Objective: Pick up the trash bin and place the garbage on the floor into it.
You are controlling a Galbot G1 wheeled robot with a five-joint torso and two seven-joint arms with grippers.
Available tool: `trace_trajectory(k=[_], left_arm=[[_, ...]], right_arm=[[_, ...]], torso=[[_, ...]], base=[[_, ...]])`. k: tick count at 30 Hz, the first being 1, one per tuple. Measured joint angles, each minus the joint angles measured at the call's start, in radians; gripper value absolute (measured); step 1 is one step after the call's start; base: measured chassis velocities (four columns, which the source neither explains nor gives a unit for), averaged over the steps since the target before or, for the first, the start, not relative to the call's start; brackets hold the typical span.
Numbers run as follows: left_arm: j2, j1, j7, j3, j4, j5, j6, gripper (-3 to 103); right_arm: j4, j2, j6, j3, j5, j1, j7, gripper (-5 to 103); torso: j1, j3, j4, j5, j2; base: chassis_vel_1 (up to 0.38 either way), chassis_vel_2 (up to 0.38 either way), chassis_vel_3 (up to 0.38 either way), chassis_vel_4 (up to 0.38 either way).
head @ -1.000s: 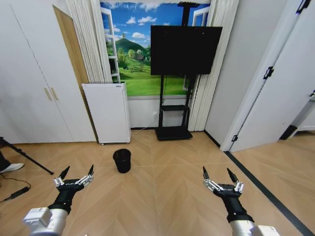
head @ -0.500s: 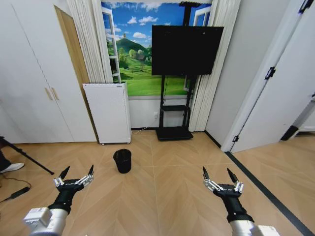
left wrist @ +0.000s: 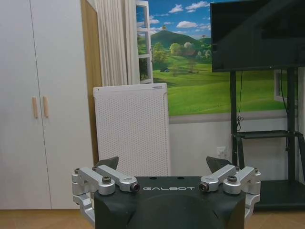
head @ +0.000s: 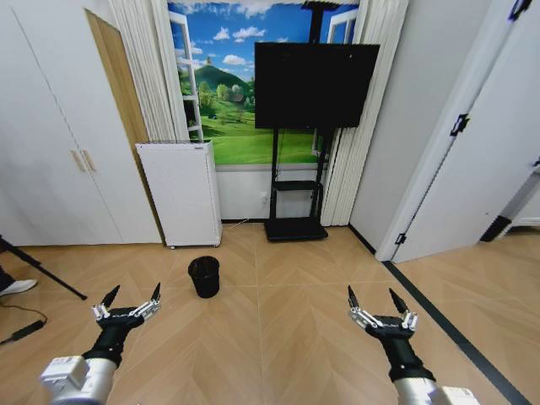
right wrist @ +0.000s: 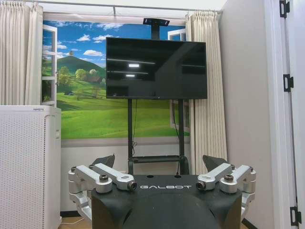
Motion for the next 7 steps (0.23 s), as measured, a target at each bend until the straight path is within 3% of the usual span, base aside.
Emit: trace_trajectory(k=[7], left_arm=[[0.0, 0.0, 0.0, 0.0, 0.0, 0.0, 0.0, 100]], right_arm=[[0.0, 0.0, 0.0, 0.0, 0.0, 0.0, 0.0, 100]], torso=[[0.0, 0.0, 0.0001, 0.0001, 0.0]], base=[[0.024, 0.01, -0.011, -0.006]])
